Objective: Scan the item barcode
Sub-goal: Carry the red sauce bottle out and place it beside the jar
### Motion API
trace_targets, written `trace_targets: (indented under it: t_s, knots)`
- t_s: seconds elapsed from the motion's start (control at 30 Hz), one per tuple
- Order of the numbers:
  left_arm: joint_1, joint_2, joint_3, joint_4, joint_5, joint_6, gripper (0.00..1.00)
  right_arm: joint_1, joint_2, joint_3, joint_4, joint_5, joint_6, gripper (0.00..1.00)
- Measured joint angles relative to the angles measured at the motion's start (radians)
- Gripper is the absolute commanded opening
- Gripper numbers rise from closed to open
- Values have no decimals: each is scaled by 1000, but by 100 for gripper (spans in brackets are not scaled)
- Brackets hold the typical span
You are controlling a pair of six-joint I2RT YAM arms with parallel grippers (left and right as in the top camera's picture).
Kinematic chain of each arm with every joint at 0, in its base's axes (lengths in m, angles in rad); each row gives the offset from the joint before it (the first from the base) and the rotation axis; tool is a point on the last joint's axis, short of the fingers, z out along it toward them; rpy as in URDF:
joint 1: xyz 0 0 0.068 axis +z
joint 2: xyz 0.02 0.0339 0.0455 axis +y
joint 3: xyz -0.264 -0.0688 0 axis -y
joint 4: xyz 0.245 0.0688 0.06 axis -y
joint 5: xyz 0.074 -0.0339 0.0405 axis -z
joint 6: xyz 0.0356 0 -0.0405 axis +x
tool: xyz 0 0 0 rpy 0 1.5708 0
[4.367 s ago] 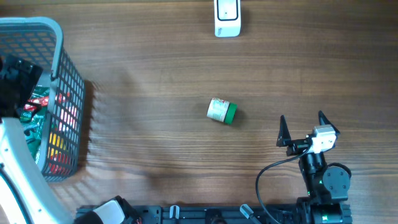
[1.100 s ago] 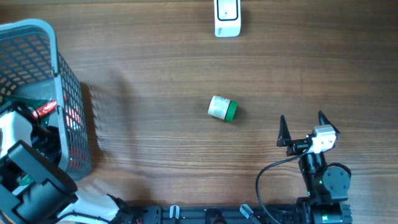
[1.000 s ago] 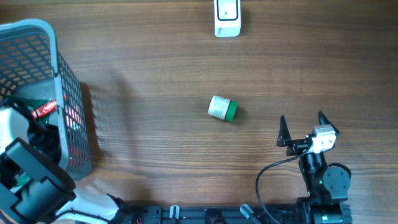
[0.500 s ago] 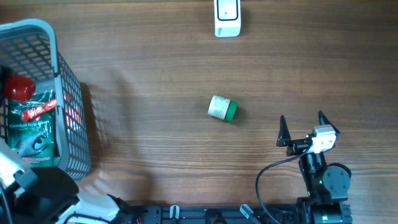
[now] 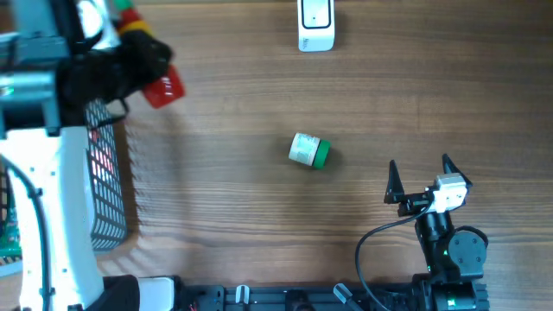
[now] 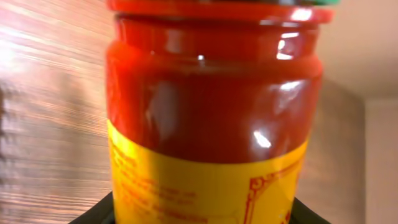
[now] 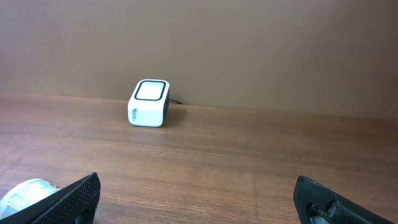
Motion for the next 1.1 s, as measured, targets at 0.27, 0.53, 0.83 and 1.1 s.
trace_targets:
  t_s: [0.27, 0.53, 0.83, 1.1]
  knots:
    - [-222, 92, -161, 6, -43, -10, 48, 0, 0, 0, 0, 0, 0, 100]
    - [-329, 196, -374, 149, -58, -56, 48, 0, 0, 0, 0, 0, 0, 100]
    - [-453, 270, -559, 349, -58, -95, 50, 0, 0, 0, 0, 0, 0, 100]
    - [-533, 335, -620, 434, -58, -105, 54, 0, 0, 0, 0, 0, 0, 100]
